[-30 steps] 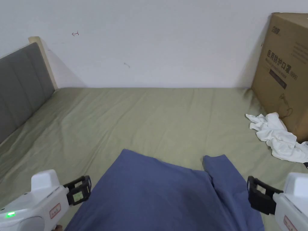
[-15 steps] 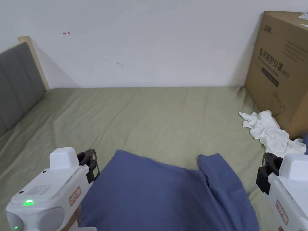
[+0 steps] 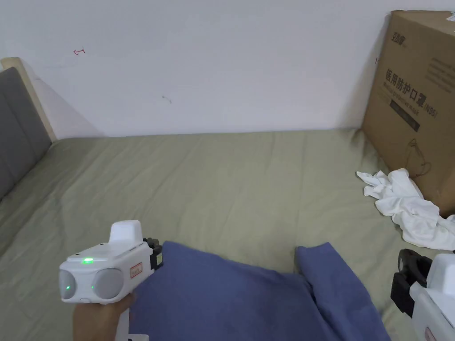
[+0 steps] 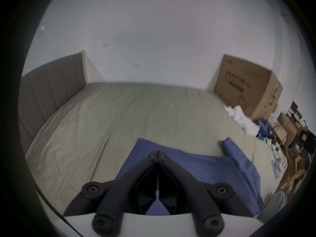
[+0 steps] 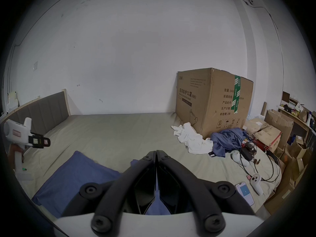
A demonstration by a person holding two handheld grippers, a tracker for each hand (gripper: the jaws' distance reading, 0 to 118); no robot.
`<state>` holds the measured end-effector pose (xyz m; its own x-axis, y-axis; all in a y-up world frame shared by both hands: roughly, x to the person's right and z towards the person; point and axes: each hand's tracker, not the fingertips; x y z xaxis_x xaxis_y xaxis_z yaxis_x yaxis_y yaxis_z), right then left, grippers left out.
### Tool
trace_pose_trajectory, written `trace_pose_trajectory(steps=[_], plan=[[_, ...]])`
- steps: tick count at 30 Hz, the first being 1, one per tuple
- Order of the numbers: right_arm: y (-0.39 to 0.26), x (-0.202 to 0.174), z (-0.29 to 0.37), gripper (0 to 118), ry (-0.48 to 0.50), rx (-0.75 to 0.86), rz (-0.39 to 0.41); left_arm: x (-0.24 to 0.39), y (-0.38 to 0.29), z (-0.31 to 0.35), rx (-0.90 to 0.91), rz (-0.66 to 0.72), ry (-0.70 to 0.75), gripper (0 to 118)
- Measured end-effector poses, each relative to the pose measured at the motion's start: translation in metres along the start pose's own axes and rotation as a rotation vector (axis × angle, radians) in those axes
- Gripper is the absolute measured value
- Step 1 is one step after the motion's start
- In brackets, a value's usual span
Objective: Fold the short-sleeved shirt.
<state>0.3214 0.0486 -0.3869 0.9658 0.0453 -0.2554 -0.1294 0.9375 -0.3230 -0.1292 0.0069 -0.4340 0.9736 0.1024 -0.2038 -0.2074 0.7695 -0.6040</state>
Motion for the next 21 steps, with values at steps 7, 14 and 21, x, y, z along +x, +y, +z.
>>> trace_pose_trajectory(steps=[7, 14, 21], plan=[[-0.011, -0.006, -0.051, 0, -0.011, -0.082, -0.006, -0.024, 0.022, -0.127, -0.177, 0.061, 0.06, 86], [-0.024, -0.008, -0.086, 0, -0.04, -0.143, -0.002, -0.041, 0.023, -0.222, -0.3, 0.006, 0.106, 99], [-0.028, -0.008, -0.1, 0, -0.052, -0.183, 0.012, -0.03, 0.004, -0.25, -0.384, -0.066, 0.086, 45]])
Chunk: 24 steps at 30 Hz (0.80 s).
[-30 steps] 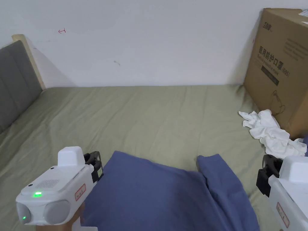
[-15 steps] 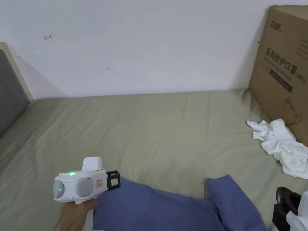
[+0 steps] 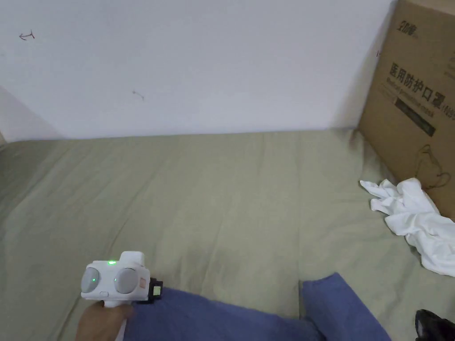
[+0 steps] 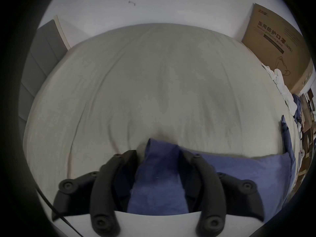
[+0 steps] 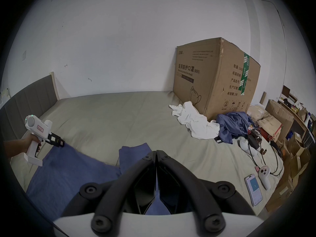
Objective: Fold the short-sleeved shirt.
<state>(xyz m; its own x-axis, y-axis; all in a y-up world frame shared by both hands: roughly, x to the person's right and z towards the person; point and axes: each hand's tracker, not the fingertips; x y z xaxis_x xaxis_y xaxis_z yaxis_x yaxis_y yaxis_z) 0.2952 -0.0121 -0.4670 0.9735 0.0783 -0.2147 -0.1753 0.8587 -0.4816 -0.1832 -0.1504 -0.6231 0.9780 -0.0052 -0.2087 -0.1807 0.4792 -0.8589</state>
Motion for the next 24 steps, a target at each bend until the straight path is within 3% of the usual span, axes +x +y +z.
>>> trace_pose_trajectory(steps=[2, 3, 6, 10, 11, 13, 16, 17, 21, 24], plan=[[0.001, -0.001, 0.001, 0, -0.002, -0.002, 0.006, 0.004, -0.001, 0.008, 0.008, -0.018, -0.006, 11], [0.001, 0.0, 0.001, 0, 0.0, -0.004, 0.009, 0.007, -0.002, 0.012, 0.017, -0.037, -0.024, 4], [0.002, 0.006, 0.001, 0, 0.01, -0.013, -0.008, 0.01, -0.006, 0.029, 0.069, -0.049, -0.004, 2], [0.002, 0.024, -0.017, 3, 0.039, -0.093, -0.035, 0.003, -0.013, 0.08, 0.181, 0.016, -0.085, 2], [0.0, 0.029, -0.028, 13, 0.056, -0.142, -0.034, 0.002, -0.016, 0.094, 0.203, 0.009, -0.098, 2], [-0.008, 0.042, -0.05, 60, 0.073, -0.207, -0.046, 0.002, -0.023, 0.116, 0.216, -0.001, -0.104, 2], [-0.019, 0.05, -0.087, 80, 0.073, -0.323, -0.029, 0.001, -0.033, 0.145, 0.25, -0.018, -0.11, 2], [-0.024, 0.05, -0.098, 95, 0.064, -0.343, -0.007, 0.001, -0.037, 0.151, 0.249, -0.021, -0.107, 2], [-0.039, 0.04, -0.124, 96, 0.051, -0.466, 0.014, 0.002, -0.046, 0.167, 0.261, -0.033, -0.104, 2], [-0.056, 0.038, -0.141, 86, 0.051, -0.565, 0.015, 0.003, -0.05, 0.171, 0.26, -0.038, -0.097, 2]])
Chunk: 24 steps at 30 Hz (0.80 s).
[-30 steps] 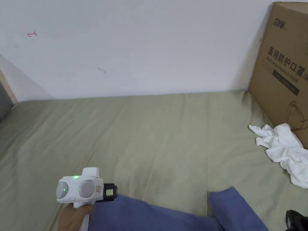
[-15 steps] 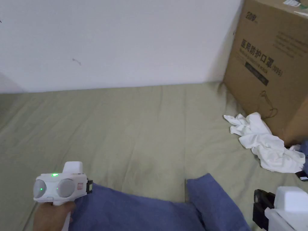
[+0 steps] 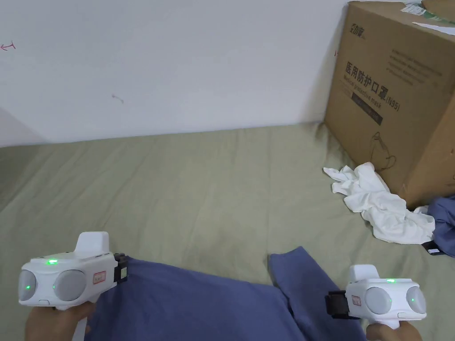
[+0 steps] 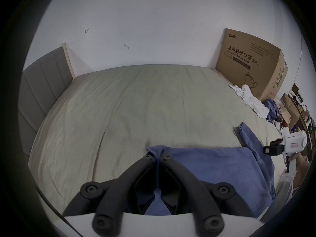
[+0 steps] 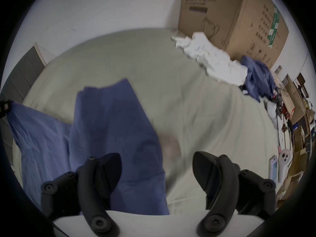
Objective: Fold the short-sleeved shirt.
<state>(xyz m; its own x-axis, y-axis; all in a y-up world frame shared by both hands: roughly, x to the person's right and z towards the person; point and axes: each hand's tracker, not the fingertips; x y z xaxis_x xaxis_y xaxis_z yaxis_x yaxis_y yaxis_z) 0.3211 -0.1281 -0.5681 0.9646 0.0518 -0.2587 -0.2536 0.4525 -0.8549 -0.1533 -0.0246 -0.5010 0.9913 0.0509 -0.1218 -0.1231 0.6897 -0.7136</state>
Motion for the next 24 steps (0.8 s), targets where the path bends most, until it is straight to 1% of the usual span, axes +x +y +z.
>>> trace_pose_trajectory(steps=[1, 3, 4, 5, 6, 8, 10, 11, 14, 16, 19, 20, 24], plan=[[-0.001, -0.003, -0.003, 78, 0.0, -0.01, 0.011, 0.0, -0.001, 0.001, 0.0, -0.001, 0.003, 2], [-0.004, -0.011, -0.008, 54, 0.016, -0.043, 0.036, -0.001, -0.003, 0.002, -0.003, 0.004, 0.004, 2], [-0.007, -0.014, -0.002, 40, 0.022, -0.041, 0.039, -0.001, -0.004, 0.003, -0.004, 0.007, 0.005, 2], [-0.009, -0.02, 0.003, 21, 0.032, -0.015, 0.046, -0.002, -0.005, 0.004, -0.006, 0.01, 0.007, 2], [-0.009, -0.025, 0.008, 4, 0.018, 0.01, 0.065, -0.002, -0.006, 0.006, -0.006, 0.012, 0.009, 2], [-0.009, -0.027, 0.015, 4, 0.022, 0.02, 0.079, -0.004, -0.008, 0.01, -0.005, 0.014, 0.012, 2], [-0.009, -0.029, 0.029, 4, 0.029, 0.056, 0.072, -0.006, -0.011, 0.014, 0.0, 0.018, 0.019, 2], [-0.009, -0.03, 0.04, 4, 0.015, 0.098, 0.062, -0.008, -0.013, 0.018, 0.005, 0.026, 0.023, 2], [-0.007, -0.029, 0.088, 4, 0.038, 0.223, 0.072, -0.017, -0.016, 0.031, 0.027, 0.057, 0.03, 2], [-0.002, -0.02, 0.117, 4, 0.054, 0.317, 0.073, -0.023, -0.018, 0.044, 0.059, 0.08, 0.034, 2], [0.009, -0.016, 0.167, 4, 0.062, 0.451, 0.075, -0.035, -0.016, 0.067, 0.105, 0.11, 0.05, 2], [0.016, -0.003, 0.173, 4, 0.063, 0.497, 0.078, -0.039, -0.014, 0.077, 0.127, 0.122, 0.053, 2], [0.038, -0.001, 0.226, 4, 0.062, 0.647, 0.11, -0.057, 0.001, 0.118, 0.22, 0.167, 0.078, 2]])
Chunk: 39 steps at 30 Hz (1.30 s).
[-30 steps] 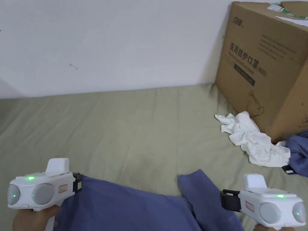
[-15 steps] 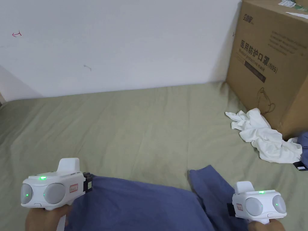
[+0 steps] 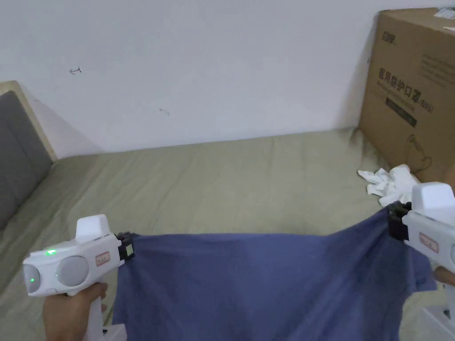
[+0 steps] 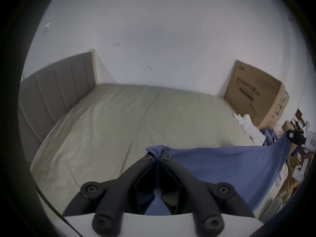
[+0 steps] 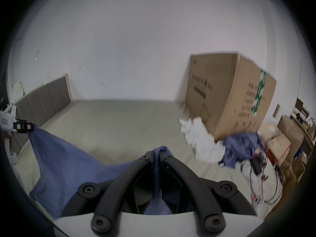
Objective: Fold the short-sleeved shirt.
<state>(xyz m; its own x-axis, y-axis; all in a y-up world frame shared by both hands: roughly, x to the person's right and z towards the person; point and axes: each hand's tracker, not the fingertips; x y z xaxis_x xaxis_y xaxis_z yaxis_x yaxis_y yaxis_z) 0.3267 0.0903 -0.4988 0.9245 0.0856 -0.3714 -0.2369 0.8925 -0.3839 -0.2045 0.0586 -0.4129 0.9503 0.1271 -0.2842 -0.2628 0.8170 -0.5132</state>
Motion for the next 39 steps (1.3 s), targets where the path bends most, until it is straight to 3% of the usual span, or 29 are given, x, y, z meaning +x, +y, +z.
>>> trace_pose_trajectory(steps=[12, 22, 29, 39], plan=[[0.159, -0.007, 0.046, 4, 0.048, 0.377, 0.002, -0.007, 0.144, 0.106, 0.314, -0.005, 0.087, 2], [0.244, -0.008, 0.064, 4, 0.03, 0.55, 0.016, -0.004, 0.226, 0.146, 0.49, 0.005, 0.108, 2], [0.231, -0.012, 0.032, 4, 0.016, 0.524, 0.052, -0.004, 0.222, 0.119, 0.468, -0.028, 0.128, 2], [0.131, -0.009, -0.065, 4, 0.029, 0.315, 0.055, -0.012, 0.127, 0.013, 0.28, -0.04, 0.128, 2]])
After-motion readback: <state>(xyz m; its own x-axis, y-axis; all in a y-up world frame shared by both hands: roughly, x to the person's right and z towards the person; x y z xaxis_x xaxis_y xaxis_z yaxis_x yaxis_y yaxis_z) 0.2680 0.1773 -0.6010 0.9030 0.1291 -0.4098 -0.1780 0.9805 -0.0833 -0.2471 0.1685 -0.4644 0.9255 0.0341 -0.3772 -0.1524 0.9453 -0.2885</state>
